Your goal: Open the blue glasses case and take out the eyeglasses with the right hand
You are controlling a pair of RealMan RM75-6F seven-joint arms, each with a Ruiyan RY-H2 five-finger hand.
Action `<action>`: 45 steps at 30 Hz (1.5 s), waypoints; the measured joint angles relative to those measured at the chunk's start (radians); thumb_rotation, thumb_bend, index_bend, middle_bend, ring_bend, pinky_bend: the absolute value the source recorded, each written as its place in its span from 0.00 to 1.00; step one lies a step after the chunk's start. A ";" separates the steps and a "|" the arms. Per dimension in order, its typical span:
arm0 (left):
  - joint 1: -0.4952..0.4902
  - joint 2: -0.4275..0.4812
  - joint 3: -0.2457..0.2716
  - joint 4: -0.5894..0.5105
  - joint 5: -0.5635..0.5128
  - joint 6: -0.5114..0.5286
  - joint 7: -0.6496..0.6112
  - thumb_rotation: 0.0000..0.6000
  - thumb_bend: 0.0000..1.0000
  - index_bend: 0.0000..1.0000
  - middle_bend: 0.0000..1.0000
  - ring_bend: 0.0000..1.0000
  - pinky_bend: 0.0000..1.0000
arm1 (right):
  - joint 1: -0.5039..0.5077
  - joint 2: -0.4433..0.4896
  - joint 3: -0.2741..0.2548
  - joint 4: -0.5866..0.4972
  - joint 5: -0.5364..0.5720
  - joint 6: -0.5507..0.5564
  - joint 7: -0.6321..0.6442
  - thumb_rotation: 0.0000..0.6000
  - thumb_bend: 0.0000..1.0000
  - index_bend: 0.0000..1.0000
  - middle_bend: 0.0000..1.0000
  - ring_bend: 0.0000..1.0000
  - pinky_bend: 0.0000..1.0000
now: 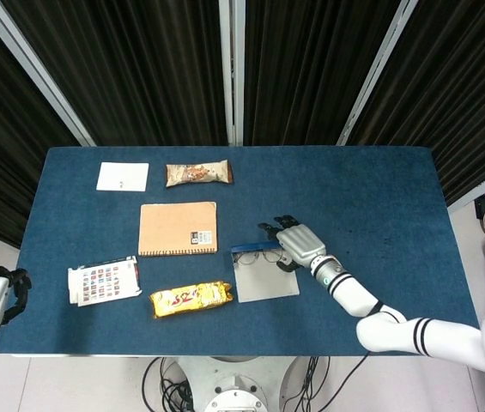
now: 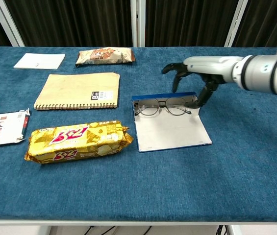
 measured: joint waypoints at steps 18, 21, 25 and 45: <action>-0.001 0.001 0.001 0.002 0.003 -0.001 -0.007 1.00 0.58 0.66 0.64 0.45 0.45 | 0.086 -0.100 0.009 0.136 0.116 -0.041 -0.058 1.00 0.43 0.37 0.24 0.00 0.00; -0.001 0.001 0.001 0.003 0.002 -0.001 -0.007 1.00 0.58 0.66 0.64 0.45 0.45 | 0.088 -0.103 0.006 0.143 0.117 -0.043 -0.056 1.00 0.44 0.39 0.24 0.00 0.00; -0.001 0.001 0.001 0.003 0.003 -0.001 -0.008 1.00 0.58 0.66 0.64 0.45 0.45 | 0.089 -0.105 0.006 0.148 0.117 -0.044 -0.052 1.00 0.46 0.43 0.25 0.00 0.00; -0.001 0.000 0.002 0.004 0.004 0.000 -0.008 1.00 0.58 0.66 0.64 0.45 0.45 | -0.012 -0.210 0.014 0.261 -0.082 0.243 0.067 1.00 0.43 0.63 0.31 0.00 0.00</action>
